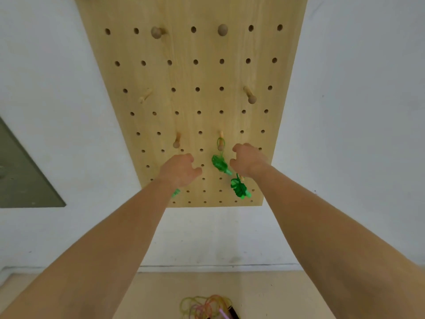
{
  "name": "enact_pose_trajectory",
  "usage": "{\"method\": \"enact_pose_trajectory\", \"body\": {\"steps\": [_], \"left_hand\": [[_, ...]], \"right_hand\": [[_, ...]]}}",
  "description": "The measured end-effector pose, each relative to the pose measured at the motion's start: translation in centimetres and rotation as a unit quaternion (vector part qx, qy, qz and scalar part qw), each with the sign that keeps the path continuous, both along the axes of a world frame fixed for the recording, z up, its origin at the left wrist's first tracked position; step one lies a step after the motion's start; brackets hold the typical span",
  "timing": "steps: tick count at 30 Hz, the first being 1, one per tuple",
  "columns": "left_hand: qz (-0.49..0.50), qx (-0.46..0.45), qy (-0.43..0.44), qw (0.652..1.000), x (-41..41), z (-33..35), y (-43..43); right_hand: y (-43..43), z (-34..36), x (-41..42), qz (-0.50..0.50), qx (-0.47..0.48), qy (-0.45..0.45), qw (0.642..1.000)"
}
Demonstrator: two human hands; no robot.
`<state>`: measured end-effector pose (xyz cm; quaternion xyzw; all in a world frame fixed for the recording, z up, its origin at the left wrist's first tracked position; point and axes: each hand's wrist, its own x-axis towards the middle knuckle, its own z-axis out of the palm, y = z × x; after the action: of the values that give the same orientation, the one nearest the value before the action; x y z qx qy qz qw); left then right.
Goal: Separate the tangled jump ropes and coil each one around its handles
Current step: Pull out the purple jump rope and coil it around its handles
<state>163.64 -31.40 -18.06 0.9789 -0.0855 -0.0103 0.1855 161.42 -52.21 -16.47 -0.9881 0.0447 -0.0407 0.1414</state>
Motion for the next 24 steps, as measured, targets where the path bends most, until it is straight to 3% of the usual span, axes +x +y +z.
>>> {"method": "enact_pose_trajectory", "body": {"steps": [4,9,24], "left_hand": [[-0.012,0.005,-0.012,1.0,-0.9,-3.3,-0.1],[-0.03,0.048,0.005,0.998,-1.6,-13.0,0.0],[-0.037,0.077,0.095,0.992,-3.9,-55.4,0.3]], "right_hand": [[0.4,-3.7,-0.9,0.019,-0.012,-0.011,1.0],[0.9,-13.7,-0.9,0.019,-0.038,0.017,0.999],[3.9,-57.2,-2.9,0.031,-0.027,0.146,0.988]]}}
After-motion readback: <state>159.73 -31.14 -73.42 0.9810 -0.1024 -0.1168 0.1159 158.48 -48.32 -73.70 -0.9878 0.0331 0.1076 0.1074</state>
